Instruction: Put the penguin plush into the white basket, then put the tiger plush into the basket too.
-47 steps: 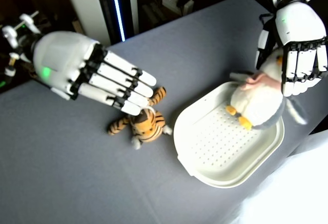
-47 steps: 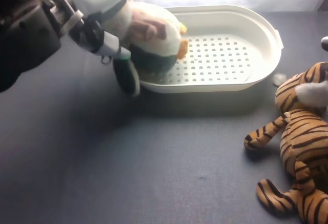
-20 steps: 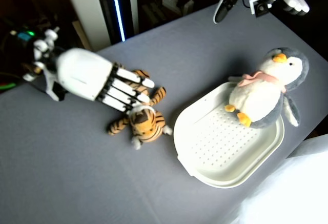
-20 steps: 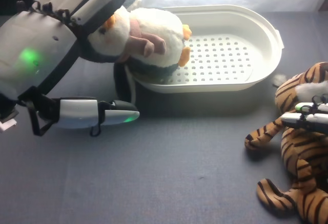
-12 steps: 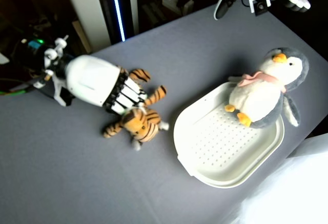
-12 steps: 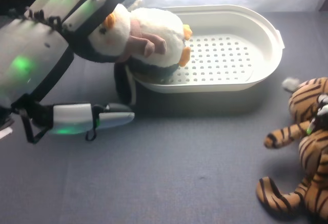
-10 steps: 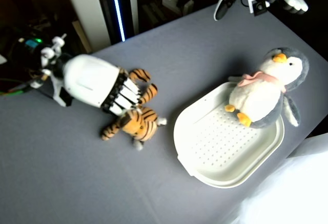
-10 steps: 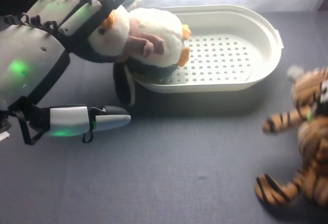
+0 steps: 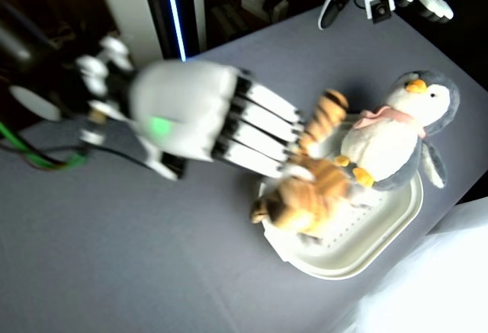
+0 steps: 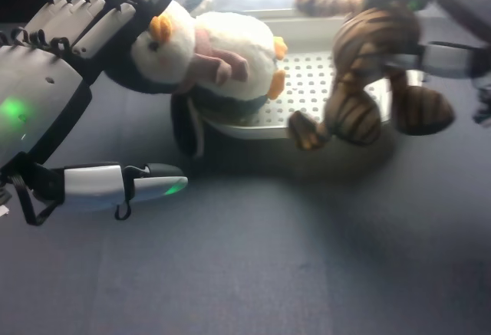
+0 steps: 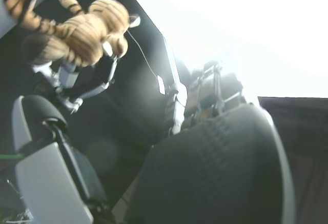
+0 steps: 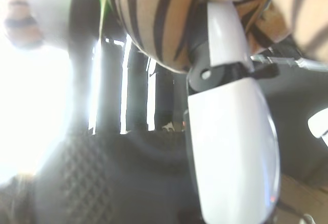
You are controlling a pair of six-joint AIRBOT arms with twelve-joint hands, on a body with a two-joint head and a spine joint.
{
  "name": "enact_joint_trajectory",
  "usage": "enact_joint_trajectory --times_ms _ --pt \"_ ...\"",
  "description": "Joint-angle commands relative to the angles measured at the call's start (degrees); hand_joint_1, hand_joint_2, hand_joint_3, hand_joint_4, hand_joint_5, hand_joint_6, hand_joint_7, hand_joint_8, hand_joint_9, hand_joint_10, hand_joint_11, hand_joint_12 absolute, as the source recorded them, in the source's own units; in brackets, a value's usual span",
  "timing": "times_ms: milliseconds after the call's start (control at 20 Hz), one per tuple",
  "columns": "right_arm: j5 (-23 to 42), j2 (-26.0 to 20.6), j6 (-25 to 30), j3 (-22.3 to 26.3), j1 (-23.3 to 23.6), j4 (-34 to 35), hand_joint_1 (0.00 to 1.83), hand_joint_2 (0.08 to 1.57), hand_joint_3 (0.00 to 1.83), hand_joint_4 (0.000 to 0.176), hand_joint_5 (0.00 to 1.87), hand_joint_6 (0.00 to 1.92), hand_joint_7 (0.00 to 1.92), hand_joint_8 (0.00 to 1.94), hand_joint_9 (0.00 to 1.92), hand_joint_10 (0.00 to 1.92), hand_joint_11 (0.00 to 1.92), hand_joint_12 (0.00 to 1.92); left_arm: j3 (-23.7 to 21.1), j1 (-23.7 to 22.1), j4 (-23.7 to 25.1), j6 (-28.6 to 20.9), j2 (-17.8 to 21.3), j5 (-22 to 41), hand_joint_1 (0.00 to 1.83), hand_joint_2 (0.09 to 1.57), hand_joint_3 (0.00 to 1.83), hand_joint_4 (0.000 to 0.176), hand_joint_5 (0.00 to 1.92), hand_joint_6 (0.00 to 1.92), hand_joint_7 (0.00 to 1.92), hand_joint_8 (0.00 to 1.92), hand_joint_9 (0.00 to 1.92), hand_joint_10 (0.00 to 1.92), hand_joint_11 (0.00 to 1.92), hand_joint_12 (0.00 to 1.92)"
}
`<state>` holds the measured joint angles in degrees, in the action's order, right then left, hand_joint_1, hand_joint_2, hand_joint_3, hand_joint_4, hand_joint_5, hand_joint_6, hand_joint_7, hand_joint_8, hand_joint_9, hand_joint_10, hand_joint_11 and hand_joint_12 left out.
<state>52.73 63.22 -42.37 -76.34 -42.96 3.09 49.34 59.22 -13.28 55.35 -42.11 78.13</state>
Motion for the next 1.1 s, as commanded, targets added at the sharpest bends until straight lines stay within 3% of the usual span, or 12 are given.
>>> enact_joint_trajectory --times_ms 0,50,100,150,200,250,300,500,700,750,950,1050 --pt "4.3 0.0 0.4 -0.7 1.3 0.2 1.23 1.14 0.00 0.000 1.06 0.85 0.83 1.24 0.86 0.78 0.70 1.21 -0.2 -0.5 1.2 -0.2 0.1 7.4 0.82 0.75 0.00 0.176 0.00 0.00 0.00 0.00 0.00 0.00 0.00 0.00" --pt "1.1 1.4 0.4 -2.3 3.1 -0.9 1.22 1.14 0.00 0.000 1.02 0.90 0.85 1.22 0.85 0.74 0.66 1.24 -0.1 -0.4 1.2 -0.2 0.1 7.3 0.80 0.74 0.00 0.176 0.00 0.00 0.00 0.00 0.00 0.00 0.00 0.00" --pt "-0.6 2.0 0.4 -3.1 4.0 -1.5 1.16 1.15 0.00 0.000 0.92 1.05 0.71 0.64 0.71 0.60 0.52 1.22 -0.1 -0.4 1.2 -0.2 0.1 7.4 0.76 0.73 0.00 0.176 0.00 0.00 0.00 0.00 0.00 0.00 0.00 0.00" --pt "-1.7 2.3 0.4 -3.7 4.7 -1.9 1.08 1.06 0.00 0.000 0.62 0.37 0.55 0.24 0.55 0.35 0.33 1.06 0.0 -0.4 1.2 -0.2 0.0 7.4 0.76 0.74 0.00 0.176 0.00 0.00 0.00 0.00 0.00 0.00 0.00 0.00" --pt "-2.1 2.3 0.4 -4.0 5.0 -2.0 1.01 1.04 0.00 0.000 0.50 0.09 0.45 0.07 0.44 0.16 0.21 0.93 0.0 -0.4 1.3 -0.2 0.0 7.5 0.77 0.74 0.00 0.176 0.00 0.00 0.00 0.00 0.00 0.00 0.00 0.00" --pt "-2.1 2.3 0.4 -4.0 5.0 -2.0 0.93 1.04 0.00 0.036 0.31 0.02 0.26 0.01 0.27 0.04 0.05 0.74 0.0 -0.4 1.3 -0.2 -0.1 7.6 0.77 0.73 0.00 0.176 0.00 0.00 0.00 0.00 0.00 0.00 0.00 0.00" --pt "-2.0 2.3 0.4 -3.7 5.0 -1.9 0.72 1.13 0.01 0.106 0.08 0.00 0.06 0.00 0.13 0.00 0.00 0.41 -0.2 -0.1 1.3 -0.2 -0.2 8.0 0.79 0.72 0.00 0.176 0.00 0.00 0.00 0.00 0.00 0.00 0.00 0.00" --pt "3.6 0.0 2.3 -1.5 3.9 0.0 0.60 1.16 0.01 0.095 0.02 0.00 0.02 0.00 0.07 0.00 0.00 0.40 -0.6 1.8 -0.1 -0.8 -0.4 10.3 0.78 0.72 0.00 0.176 0.00 0.00 0.00 0.00 0.00 0.00 0.00 0.00" --pt "23.7 -7.1 7.1 6.0 -5.9 5.1 0.81 1.17 0.00 0.120 0.09 0.01 0.08 0.02 0.08 0.01 0.00 0.15 -0.8 3.9 -1.1 -2.5 -0.3 13.4 0.86 0.70 0.00 0.176 0.00 0.00 0.00 0.00 0.00 0.00 0.00 0.00" --pt "28.8 -8.3 7.0 8.2 -8.8 6.7 0.87 1.16 0.00 0.048 0.17 0.00 0.20 0.01 0.17 0.01 0.09 0.23 -0.8 3.9 -1.3 -2.5 -0.5 13.4 0.89 0.72 0.00 0.176 0.00 0.00 0.00 0.00 0.00 0.00 0.00 0.00" --pt "43.9 -10.3 7.0 13.4 -19.1 10.7 1.07 1.20 0.01 0.063 0.17 0.01 0.23 0.01 0.23 0.02 0.10 0.23 -0.9 4.0 -1.0 -3.2 -0.6 14.8 0.79 0.73 0.00 0.176 0.00 0.00 0.00 0.00 0.00 0.00 0.06 0.03" --pt "46.9 -10.6 7.0 14.4 -20.9 10.9 0.88 1.21 0.00 0.073 0.17 0.00 0.28 0.00 0.32 0.00 0.18 0.36 -1.0 4.0 -0.8 -3.3 -0.6 16.3 0.67 0.83 0.00 0.176 0.00 0.00 0.00 0.00 0.00 0.00 0.00 0.36"
